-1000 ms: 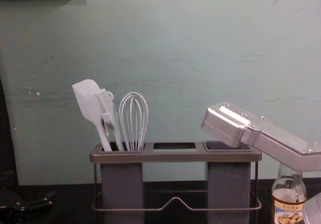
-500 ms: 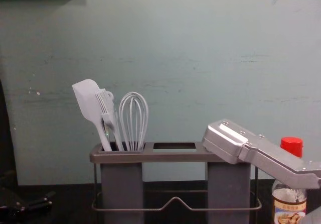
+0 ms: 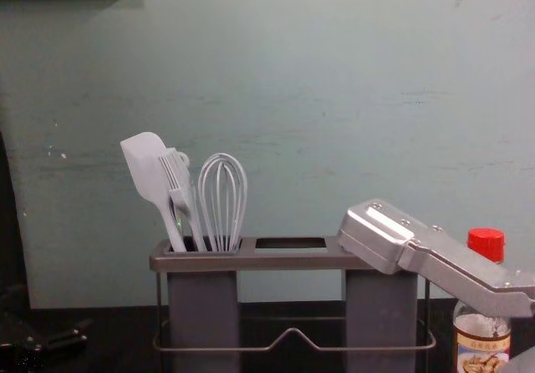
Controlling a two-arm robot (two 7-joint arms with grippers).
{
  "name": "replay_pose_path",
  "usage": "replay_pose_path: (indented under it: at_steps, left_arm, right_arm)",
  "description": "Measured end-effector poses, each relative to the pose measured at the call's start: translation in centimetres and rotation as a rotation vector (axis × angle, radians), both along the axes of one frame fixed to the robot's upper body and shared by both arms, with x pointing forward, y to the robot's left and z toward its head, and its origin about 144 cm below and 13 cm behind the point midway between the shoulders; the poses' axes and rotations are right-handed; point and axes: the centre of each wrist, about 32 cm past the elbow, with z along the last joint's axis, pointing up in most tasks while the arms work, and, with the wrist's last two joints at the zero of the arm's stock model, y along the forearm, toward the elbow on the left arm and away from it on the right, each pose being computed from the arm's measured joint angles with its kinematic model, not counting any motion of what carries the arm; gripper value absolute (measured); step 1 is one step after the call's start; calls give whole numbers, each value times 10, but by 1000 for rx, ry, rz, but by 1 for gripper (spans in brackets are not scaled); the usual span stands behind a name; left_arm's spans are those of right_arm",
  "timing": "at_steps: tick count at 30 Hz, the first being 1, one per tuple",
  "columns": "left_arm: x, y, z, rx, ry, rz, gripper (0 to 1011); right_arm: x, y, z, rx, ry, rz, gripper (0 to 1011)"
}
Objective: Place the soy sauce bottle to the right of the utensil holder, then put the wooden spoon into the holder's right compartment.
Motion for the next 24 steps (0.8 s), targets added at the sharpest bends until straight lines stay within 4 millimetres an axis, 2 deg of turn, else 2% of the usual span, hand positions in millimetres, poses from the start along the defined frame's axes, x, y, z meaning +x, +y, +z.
replay_pose_path:
  at_steps: [5,13,24]
  left_arm:
    - [0,0,0,0,0,0,1005]
    - [0,0,0,0,0,0,1005]
    - [0,0,0,0,0,0,1005]
  right_arm:
    - [0,0,0,0,1,1,995]
    - [0,0,1,0,2,1,839]
    - [0,0,1,-1,3,2,838]
